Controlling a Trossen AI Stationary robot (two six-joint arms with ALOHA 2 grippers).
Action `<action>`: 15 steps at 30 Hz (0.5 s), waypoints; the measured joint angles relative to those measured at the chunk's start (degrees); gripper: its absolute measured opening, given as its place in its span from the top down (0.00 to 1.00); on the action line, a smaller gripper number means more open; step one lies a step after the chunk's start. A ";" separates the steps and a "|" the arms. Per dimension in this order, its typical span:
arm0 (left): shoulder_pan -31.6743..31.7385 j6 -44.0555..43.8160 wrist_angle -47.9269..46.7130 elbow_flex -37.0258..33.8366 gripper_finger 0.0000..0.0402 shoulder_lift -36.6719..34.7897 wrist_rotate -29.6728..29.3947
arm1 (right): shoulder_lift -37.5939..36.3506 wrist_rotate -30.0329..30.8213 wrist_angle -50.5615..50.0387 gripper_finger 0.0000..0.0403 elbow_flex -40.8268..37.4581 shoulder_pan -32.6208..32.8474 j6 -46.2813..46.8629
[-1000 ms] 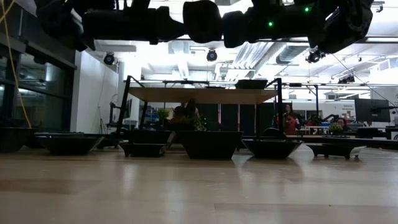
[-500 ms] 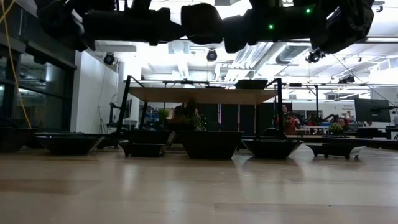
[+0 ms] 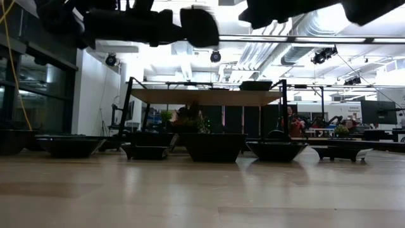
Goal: Pick & Place Mini shaped plates
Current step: Put the leaf shaped plate on the shelf
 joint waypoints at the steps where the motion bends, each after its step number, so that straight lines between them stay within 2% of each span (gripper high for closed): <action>1: 0.92 -1.05 -2.14 -0.01 1.00 -1.03 -0.06 | -0.77 1.27 -1.73 0.55 -0.03 0.66 0.63; 4: 4.21 -4.96 -9.21 -0.02 1.00 -4.19 1.79 | -3.12 5.14 -6.55 0.55 -0.06 2.14 2.74; 7: 8.35 -9.86 -17.64 0.75 1.00 -7.83 6.88 | -4.30 8.27 -10.76 0.54 -0.06 3.34 4.57; 11: 14.07 -14.91 -36.81 5.39 1.00 -12.21 11.59 | -4.68 10.89 -13.39 0.54 -0.08 5.24 6.01; 15: 20.01 -16.97 -59.81 15.12 1.00 -13.68 17.39 | -4.68 12.56 -13.93 0.54 -0.08 6.94 6.05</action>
